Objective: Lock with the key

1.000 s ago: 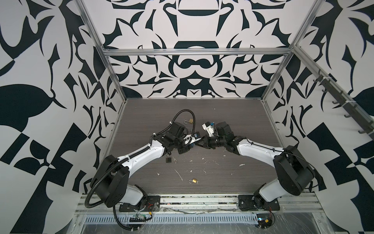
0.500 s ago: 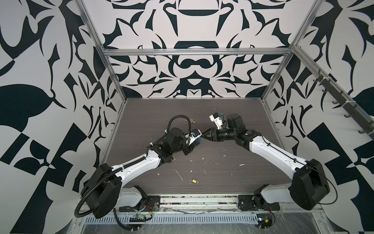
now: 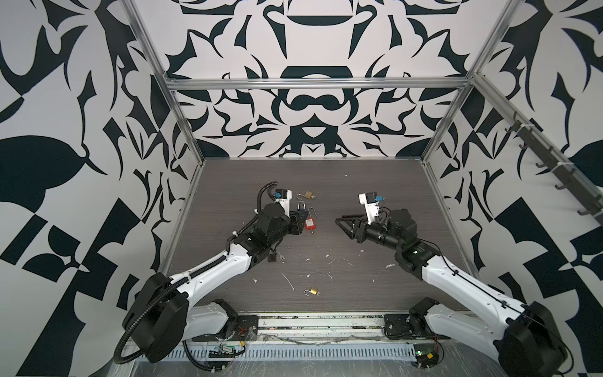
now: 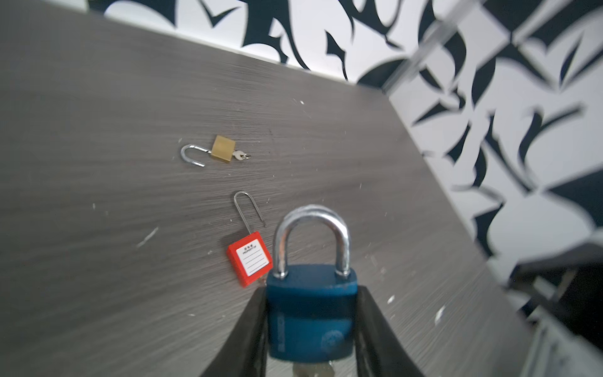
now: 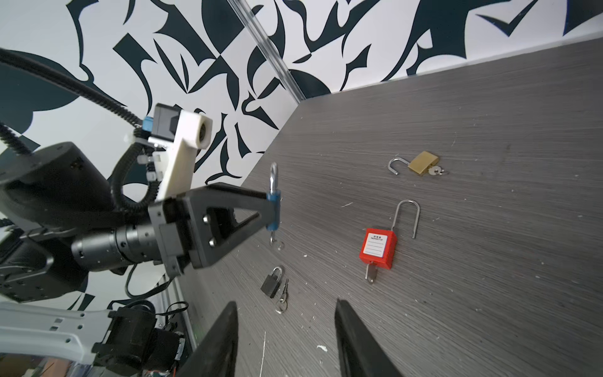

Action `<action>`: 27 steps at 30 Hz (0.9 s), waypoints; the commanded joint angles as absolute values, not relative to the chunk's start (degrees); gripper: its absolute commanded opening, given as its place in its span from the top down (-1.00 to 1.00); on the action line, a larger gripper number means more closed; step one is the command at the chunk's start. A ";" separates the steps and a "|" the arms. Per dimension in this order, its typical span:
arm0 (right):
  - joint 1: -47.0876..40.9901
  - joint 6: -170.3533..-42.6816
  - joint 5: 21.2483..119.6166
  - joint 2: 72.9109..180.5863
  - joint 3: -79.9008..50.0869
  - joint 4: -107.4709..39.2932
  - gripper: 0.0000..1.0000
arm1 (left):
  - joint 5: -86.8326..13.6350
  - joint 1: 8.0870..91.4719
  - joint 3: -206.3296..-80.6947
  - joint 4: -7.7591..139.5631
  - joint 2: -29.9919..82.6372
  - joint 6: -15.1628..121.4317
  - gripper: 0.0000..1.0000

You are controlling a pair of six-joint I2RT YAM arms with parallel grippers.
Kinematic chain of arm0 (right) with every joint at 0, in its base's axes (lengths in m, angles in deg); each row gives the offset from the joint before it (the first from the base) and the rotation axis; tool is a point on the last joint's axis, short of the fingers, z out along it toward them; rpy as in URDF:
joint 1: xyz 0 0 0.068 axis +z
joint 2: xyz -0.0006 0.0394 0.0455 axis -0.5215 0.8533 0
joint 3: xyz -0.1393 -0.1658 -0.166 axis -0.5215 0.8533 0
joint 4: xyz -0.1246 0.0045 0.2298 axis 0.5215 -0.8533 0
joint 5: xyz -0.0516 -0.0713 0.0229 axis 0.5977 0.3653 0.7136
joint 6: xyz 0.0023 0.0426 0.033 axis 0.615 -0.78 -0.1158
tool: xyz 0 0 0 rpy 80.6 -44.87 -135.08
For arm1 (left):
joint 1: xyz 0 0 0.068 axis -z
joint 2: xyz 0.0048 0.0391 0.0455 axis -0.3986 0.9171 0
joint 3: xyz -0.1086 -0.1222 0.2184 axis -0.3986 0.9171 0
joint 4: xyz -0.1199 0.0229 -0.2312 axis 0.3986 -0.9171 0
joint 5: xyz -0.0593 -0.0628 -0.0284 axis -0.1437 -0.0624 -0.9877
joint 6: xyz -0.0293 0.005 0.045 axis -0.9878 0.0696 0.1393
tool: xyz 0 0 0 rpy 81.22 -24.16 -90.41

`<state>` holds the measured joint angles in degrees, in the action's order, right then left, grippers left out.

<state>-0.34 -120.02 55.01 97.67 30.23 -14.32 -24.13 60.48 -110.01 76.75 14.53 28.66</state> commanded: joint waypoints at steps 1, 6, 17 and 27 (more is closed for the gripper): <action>2.52 -118.10 59.99 98.88 30.25 -4.15 0.05 | -25.08 58.03 -105.03 86.06 14.40 -4.08 1.00; 7.27 -117.78 61.76 106.74 28.17 -1.12 0.15 | -29.08 55.77 -100.08 98.90 19.70 -19.59 1.00; 10.24 -122.14 58.56 124.05 19.47 4.39 0.33 | -31.91 55.22 -98.58 103.98 22.60 -25.11 1.00; 11.88 -119.76 59.22 129.24 16.15 2.38 0.39 | -31.89 55.22 -98.41 101.98 21.45 -24.70 1.00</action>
